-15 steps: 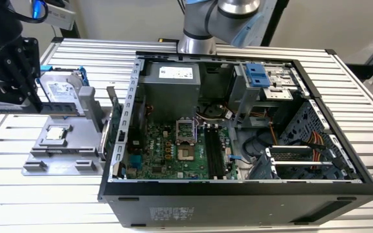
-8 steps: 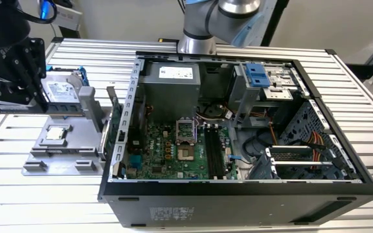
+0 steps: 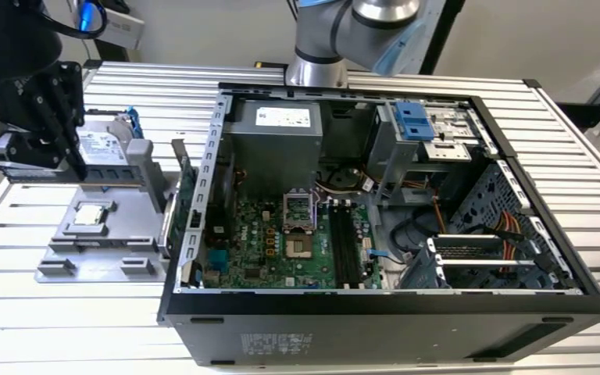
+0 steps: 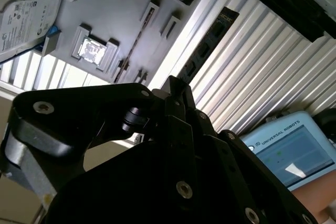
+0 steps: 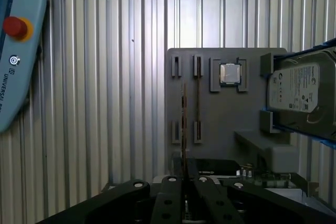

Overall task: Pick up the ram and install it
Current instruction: 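Pick up the ram and move it above insertion slot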

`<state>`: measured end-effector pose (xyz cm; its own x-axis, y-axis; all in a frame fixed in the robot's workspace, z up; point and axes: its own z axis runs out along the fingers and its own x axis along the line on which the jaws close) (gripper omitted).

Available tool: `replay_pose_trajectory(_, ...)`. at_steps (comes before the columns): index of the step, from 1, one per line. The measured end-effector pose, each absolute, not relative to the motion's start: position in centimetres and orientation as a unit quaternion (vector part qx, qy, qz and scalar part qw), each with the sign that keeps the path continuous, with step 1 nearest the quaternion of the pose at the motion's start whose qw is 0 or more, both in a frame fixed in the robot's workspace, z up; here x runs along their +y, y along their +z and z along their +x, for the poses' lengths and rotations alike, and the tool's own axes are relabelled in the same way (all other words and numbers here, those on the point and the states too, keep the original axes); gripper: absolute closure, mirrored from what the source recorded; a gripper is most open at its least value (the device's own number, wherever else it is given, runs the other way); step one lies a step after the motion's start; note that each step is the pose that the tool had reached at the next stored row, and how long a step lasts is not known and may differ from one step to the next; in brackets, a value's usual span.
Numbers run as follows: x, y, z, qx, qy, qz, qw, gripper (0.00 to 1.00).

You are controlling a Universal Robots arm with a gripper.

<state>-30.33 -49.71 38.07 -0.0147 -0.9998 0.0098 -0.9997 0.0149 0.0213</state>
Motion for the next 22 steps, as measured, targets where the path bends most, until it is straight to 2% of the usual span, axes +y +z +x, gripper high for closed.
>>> replay_pose_trajectory(22,-49.7,38.1,-27.2,-0.712,-0.005,0.702,0.012,1.0)
